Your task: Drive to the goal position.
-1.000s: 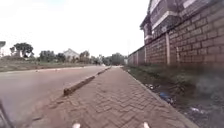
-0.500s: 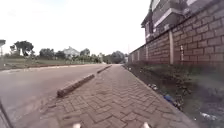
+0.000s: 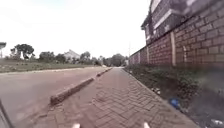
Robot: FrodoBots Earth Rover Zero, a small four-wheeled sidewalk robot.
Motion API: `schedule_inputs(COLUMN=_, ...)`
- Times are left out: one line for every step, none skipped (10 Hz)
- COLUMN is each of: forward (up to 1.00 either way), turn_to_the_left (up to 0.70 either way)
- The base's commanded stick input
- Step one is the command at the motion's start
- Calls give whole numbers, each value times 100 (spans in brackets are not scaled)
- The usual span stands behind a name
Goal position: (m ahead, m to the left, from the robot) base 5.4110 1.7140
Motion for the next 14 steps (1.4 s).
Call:
schedule_inputs(forward=50, turn_to_the_left=0)
schedule_inputs(forward=50, turn_to_the_left=0)
schedule_inputs(forward=50, turn_to_the_left=0)
schedule_inputs(forward=50, turn_to_the_left=0)
schedule_inputs(forward=50, turn_to_the_left=0)
schedule_inputs(forward=50, turn_to_the_left=0)
schedule_inputs(forward=50, turn_to_the_left=0)
schedule_inputs(forward=50, turn_to_the_left=0)
schedule_inputs(forward=50, turn_to_the_left=0)
schedule_inputs(forward=50, turn_to_the_left=0)
schedule_inputs(forward=50, turn_to_the_left=0)
schedule_inputs(forward=50, turn_to_the_left=0)
schedule_inputs(forward=50, turn_to_the_left=0)
schedule_inputs(forward=50, turn_to_the_left=0)
